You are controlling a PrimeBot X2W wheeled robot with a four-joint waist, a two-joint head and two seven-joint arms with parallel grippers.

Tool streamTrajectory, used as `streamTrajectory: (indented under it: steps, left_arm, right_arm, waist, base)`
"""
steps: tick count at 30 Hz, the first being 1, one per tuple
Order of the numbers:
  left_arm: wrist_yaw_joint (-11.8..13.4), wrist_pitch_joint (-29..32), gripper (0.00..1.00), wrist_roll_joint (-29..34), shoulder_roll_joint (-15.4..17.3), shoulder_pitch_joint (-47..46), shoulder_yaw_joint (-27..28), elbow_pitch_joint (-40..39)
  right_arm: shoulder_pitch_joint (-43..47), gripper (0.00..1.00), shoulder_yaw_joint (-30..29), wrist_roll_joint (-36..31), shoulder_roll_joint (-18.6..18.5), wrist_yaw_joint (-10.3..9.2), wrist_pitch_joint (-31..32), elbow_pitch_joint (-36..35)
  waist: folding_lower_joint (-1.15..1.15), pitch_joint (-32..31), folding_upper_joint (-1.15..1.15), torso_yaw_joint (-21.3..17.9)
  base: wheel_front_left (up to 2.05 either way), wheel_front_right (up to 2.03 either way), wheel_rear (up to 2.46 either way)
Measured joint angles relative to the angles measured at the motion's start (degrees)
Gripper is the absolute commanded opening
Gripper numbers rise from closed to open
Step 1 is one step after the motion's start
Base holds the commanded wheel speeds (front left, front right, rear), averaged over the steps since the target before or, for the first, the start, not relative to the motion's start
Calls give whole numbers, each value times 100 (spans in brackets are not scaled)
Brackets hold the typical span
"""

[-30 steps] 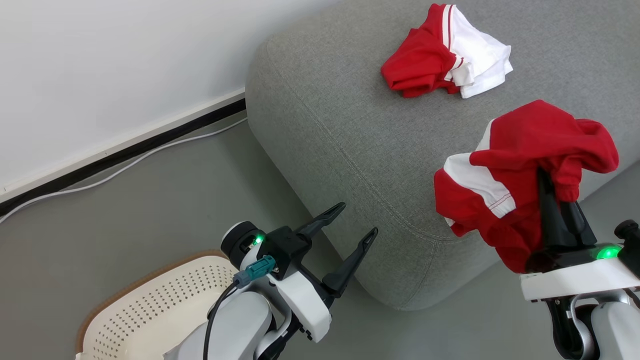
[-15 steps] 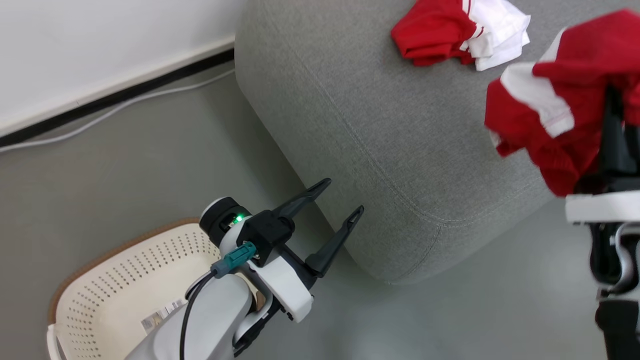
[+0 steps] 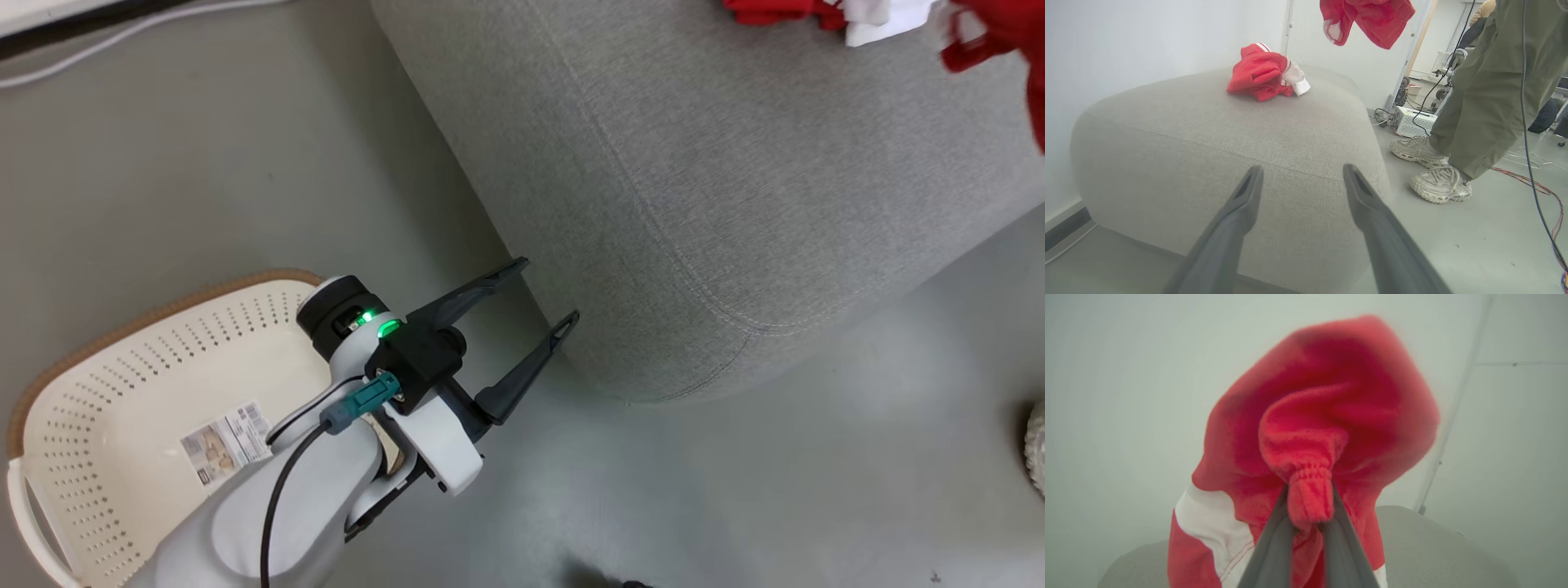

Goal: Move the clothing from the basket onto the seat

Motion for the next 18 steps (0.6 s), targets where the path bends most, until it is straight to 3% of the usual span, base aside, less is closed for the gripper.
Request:
streamTrajectory:
  steps: [8, 18]
  left_arm:
    - [0, 0, 100, -36, 230, -254, -171, -10]
    - [1, 21, 100, -41, 417, -452, -213, -124]
  right_arm:
    - [-1059, 0, -321, -348, -453, 0, -1, 966]
    - [-2270, 0, -1240, -1050, -858, 0, 69, 2130]
  waist:
    - [0, 542, 0, 149]
    - [0, 1130, 0, 554]
  base:
    - [0, 0, 0]
    - [0, 0, 0]
